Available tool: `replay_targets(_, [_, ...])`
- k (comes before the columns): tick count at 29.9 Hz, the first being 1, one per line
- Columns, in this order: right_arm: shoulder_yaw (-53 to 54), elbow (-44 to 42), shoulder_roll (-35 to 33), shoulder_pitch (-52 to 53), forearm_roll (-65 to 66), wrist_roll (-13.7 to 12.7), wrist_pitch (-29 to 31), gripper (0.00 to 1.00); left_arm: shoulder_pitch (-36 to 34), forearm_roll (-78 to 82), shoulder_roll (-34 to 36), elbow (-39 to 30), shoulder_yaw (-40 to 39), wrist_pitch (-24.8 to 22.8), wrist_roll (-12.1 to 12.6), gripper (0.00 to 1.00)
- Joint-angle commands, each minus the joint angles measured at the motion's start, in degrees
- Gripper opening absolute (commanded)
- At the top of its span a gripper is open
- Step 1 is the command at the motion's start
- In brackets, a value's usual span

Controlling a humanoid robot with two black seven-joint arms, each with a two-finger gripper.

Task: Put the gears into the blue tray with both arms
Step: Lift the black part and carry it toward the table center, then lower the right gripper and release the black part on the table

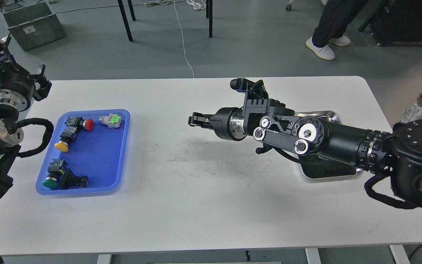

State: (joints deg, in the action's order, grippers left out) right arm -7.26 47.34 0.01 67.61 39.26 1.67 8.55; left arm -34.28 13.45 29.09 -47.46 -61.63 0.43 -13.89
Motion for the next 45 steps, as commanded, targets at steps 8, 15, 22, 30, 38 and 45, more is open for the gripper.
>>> replay_targets(8, [0.0, 2.6, 0.0, -8.5, -4.4, 0.3, -0.2, 0.03, 0.0, 0.0, 0.0, -0.1, -0.1, 0.0, -0.1, 0.98])
replay_targets(15, [0.0, 2.4, 0.0, -9.0, -4.4, 0.3, -0.6, 0.11, 0.0, 0.0, -0.1, -0.4, -0.1, 0.0, -0.1, 0.98])
replay_targets(22, [0.1, 2.1, 0.0, -9.1, -4.5, 0.2, -1.7, 0.33, 0.0, 0.0, 0.0, -0.4, -0.2, 0.0, -0.1, 0.98])
replay_targets(30, [0.2, 2.0, 0.0, -9.1, -5.0, -0.1, -2.5, 0.50, 0.1, 0.0, -0.1, -0.4, 0.1, 0.0, -0.1, 0.98])
replay_targets(38, [4.9, 1.6, 0.0, -9.1, -5.0, -0.1, -2.3, 0.64, 0.2, 0.1, 0.0, -0.1, 0.5, 0.1, -0.1, 0.98])
replay_targets(45, [14.4, -0.8, 0.0, -9.0, -5.2, -0.1, -2.0, 0.78, 0.2, 0.2, 0.3, 0.0, 0.5, 0.1, 0.0, 0.98])
